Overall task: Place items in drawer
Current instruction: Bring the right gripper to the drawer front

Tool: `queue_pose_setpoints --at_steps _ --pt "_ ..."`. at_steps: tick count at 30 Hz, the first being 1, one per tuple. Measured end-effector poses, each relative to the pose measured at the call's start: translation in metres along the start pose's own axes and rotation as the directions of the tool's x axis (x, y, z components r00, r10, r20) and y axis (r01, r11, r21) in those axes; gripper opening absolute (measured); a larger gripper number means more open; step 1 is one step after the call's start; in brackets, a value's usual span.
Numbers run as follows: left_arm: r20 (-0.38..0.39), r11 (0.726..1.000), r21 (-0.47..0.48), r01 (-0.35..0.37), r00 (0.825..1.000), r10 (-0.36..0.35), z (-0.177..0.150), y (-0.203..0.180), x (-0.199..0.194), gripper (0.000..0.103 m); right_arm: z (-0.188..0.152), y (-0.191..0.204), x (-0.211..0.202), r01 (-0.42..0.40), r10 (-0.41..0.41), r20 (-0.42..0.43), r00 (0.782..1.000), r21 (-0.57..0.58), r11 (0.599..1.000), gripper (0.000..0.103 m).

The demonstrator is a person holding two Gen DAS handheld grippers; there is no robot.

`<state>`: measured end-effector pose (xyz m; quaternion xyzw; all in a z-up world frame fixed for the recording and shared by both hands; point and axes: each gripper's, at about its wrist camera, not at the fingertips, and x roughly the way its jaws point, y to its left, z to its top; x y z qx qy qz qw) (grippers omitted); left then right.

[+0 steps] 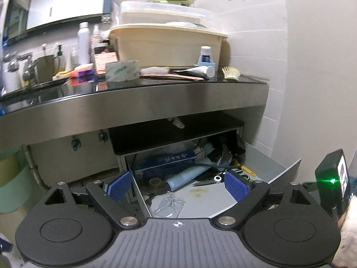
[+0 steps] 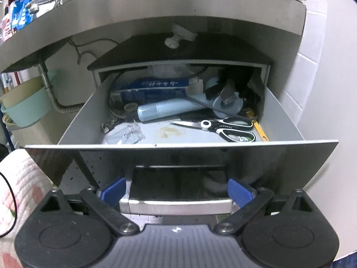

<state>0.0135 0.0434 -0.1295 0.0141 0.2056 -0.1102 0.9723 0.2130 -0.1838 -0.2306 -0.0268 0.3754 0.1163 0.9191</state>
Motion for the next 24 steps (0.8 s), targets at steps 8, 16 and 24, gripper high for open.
queue_pose_setpoints --at_steps 8,16,24 --pt "0.001 0.999 -0.039 -0.018 1.0 0.018 -0.019 -0.003 -0.009 0.098 0.001 0.006 0.014 0.009 -0.01 -0.038 0.999 -0.021 1.0 0.096" --pt "-0.028 0.991 -0.132 -0.013 1.0 0.01 -0.036 -0.006 -0.011 0.098 -0.002 0.008 0.025 0.026 -0.028 -0.083 0.996 -0.034 0.999 0.088" --pt "-0.04 0.994 -0.105 0.02 0.999 -0.024 -0.04 -0.013 -0.007 0.098 0.0 0.009 0.027 0.025 -0.028 -0.082 0.996 -0.036 0.999 0.088"
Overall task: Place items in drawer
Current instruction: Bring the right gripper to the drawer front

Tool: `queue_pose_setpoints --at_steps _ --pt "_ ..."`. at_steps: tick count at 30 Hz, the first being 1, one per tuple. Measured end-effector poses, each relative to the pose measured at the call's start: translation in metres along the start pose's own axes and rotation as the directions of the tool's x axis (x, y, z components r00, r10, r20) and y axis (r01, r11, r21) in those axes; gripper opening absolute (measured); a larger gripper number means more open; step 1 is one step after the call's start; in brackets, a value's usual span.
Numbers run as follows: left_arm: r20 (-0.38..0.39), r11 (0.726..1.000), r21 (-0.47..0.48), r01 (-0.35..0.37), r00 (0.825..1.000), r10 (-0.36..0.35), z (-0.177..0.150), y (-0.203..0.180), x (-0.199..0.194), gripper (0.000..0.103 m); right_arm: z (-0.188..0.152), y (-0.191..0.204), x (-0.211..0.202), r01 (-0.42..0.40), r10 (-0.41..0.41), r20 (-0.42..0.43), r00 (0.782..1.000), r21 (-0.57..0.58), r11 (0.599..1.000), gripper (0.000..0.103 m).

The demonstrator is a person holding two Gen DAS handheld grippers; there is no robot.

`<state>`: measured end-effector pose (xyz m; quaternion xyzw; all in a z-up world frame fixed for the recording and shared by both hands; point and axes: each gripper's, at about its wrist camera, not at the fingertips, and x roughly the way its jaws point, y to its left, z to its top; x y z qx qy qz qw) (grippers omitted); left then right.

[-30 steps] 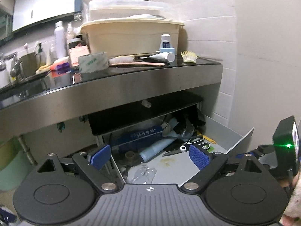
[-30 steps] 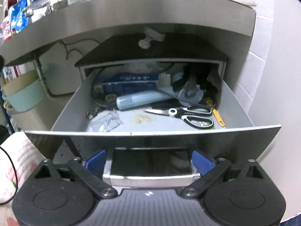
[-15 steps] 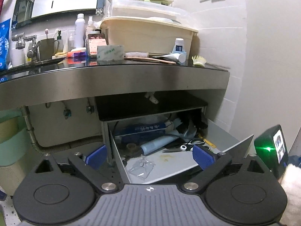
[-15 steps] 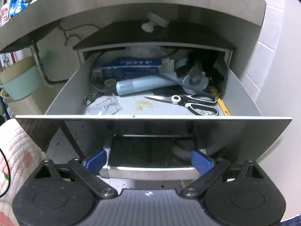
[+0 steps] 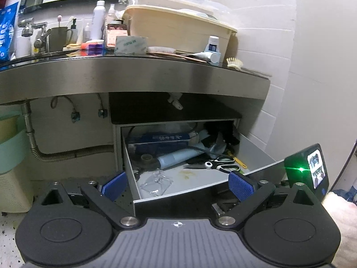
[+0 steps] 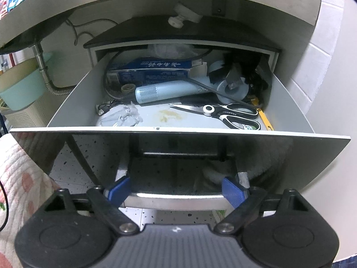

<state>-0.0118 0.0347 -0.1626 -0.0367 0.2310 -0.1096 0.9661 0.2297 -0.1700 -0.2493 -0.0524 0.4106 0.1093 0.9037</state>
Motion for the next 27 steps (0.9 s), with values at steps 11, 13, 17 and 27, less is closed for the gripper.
queue_pose_setpoints --at_steps 11,13,17,27 --pt "-0.001 0.999 0.029 0.021 1.0 -0.021 -0.001 -0.007 -0.001 0.098 0.006 0.001 0.011 -0.001 0.001 -0.032 0.999 0.003 1.0 0.078" --pt "-0.009 0.999 0.028 0.026 1.0 -0.025 -0.001 -0.007 0.001 0.098 0.006 0.002 0.011 -0.001 0.001 -0.033 0.999 0.002 1.0 0.078" --pt "-0.019 0.999 0.029 0.034 0.999 -0.034 -0.001 -0.008 0.003 0.098 0.006 0.003 0.011 0.002 -0.002 -0.035 0.999 0.002 1.0 0.08" --pt "-0.012 0.998 0.043 0.044 0.999 -0.044 -0.001 -0.012 0.0 0.098 0.004 0.003 0.012 0.003 -0.003 -0.034 0.999 0.0 1.0 0.08"
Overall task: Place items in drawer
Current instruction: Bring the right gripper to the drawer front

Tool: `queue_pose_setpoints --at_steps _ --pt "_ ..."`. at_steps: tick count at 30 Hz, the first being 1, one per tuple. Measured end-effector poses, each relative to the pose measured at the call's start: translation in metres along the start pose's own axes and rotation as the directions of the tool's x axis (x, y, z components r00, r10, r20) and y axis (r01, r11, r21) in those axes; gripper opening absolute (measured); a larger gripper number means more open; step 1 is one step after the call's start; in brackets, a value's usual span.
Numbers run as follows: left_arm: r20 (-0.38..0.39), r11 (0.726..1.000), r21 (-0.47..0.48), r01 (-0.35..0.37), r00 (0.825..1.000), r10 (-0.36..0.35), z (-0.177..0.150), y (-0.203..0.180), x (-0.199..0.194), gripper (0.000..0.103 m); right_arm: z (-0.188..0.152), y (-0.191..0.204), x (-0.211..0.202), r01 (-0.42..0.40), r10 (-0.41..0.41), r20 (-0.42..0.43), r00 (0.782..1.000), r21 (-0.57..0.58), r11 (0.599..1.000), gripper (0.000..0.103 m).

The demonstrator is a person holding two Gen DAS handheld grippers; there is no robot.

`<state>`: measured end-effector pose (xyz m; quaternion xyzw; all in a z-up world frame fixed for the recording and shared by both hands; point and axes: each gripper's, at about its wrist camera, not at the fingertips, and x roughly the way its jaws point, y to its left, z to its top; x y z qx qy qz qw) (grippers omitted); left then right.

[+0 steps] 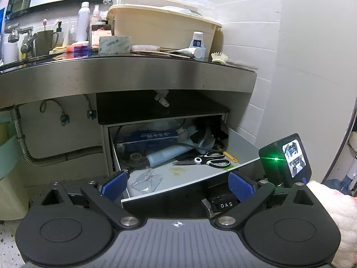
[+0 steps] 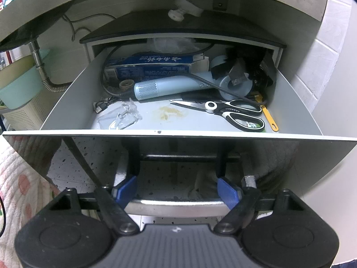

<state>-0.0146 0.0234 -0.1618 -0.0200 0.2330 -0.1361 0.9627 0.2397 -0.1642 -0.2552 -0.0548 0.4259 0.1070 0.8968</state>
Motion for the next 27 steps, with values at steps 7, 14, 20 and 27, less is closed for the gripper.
queue_pose_setpoints --at_steps 7,14,20,27 --pt "0.005 1.0 0.002 0.003 1.0 -0.003 0.002 -0.001 0.001 0.098 0.0 0.0 0.0 0.0 0.0 -0.006 1.0 -0.005 1.0 0.081" --pt "0.009 1.0 -0.002 0.003 1.0 -0.003 0.002 0.0 0.0 0.098 0.0 0.0 0.0 0.004 -0.004 -0.016 1.0 -0.005 1.0 0.082" --pt "0.012 1.0 -0.003 0.0 1.0 0.0 0.001 0.0 -0.001 0.098 0.002 0.0 0.003 0.004 -0.004 -0.016 1.0 -0.002 1.0 0.082" --pt "0.016 1.0 -0.003 -0.003 1.0 0.003 0.0 0.0 -0.003 0.098 0.015 -0.001 0.015 -0.001 0.001 0.014 1.0 0.002 1.0 0.084"
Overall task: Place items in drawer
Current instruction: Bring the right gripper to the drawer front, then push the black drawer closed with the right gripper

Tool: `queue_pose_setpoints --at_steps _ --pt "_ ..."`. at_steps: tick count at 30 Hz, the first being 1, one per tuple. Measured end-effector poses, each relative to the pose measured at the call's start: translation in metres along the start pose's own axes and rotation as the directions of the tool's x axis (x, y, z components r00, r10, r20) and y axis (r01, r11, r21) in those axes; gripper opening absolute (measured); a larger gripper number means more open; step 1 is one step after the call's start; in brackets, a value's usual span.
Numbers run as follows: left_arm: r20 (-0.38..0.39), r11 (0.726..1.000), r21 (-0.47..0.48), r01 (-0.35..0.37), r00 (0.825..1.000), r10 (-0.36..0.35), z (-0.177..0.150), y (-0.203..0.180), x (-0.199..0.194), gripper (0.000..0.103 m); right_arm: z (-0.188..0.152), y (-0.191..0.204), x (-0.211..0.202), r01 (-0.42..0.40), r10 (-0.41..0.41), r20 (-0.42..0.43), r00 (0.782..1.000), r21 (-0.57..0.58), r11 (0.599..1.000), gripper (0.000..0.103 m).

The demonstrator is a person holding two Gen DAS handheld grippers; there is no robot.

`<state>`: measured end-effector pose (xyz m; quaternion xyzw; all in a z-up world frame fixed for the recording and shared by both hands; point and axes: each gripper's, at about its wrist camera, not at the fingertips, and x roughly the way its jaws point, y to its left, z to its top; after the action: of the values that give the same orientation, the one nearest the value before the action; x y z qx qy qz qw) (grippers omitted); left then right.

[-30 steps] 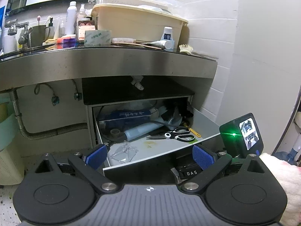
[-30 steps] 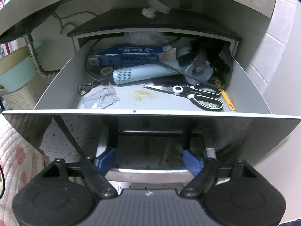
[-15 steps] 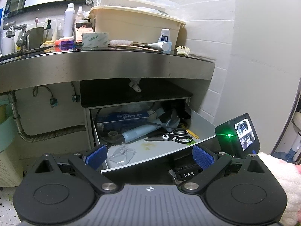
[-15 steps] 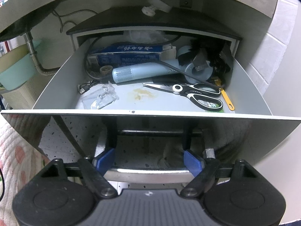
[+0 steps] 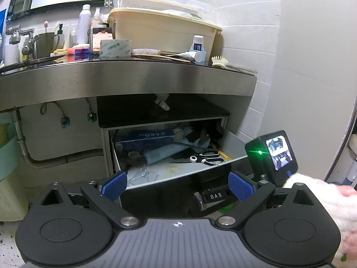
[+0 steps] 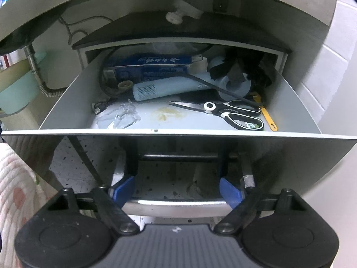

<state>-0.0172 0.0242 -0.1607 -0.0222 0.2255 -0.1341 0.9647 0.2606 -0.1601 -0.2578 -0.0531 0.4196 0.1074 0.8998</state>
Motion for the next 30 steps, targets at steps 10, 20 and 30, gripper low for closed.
queue_pose_setpoints --at_steps 10,20,30 --pt "-0.009 1.0 -0.028 -0.009 1.0 0.009 0.0 0.007 0.002 0.098 0.012 0.004 0.016 0.0 0.0 0.012 1.0 0.006 1.0 0.085" --pt "-0.009 1.0 -0.027 -0.009 1.0 0.009 -0.001 0.008 0.001 0.098 0.036 0.003 0.035 0.0 0.0 0.01 1.0 0.006 1.0 0.085" --pt "-0.023 0.999 -0.037 -0.016 1.0 0.015 -0.002 0.01 0.002 0.098 0.059 0.001 0.053 0.0 0.0 0.009 1.0 0.007 1.0 0.085"
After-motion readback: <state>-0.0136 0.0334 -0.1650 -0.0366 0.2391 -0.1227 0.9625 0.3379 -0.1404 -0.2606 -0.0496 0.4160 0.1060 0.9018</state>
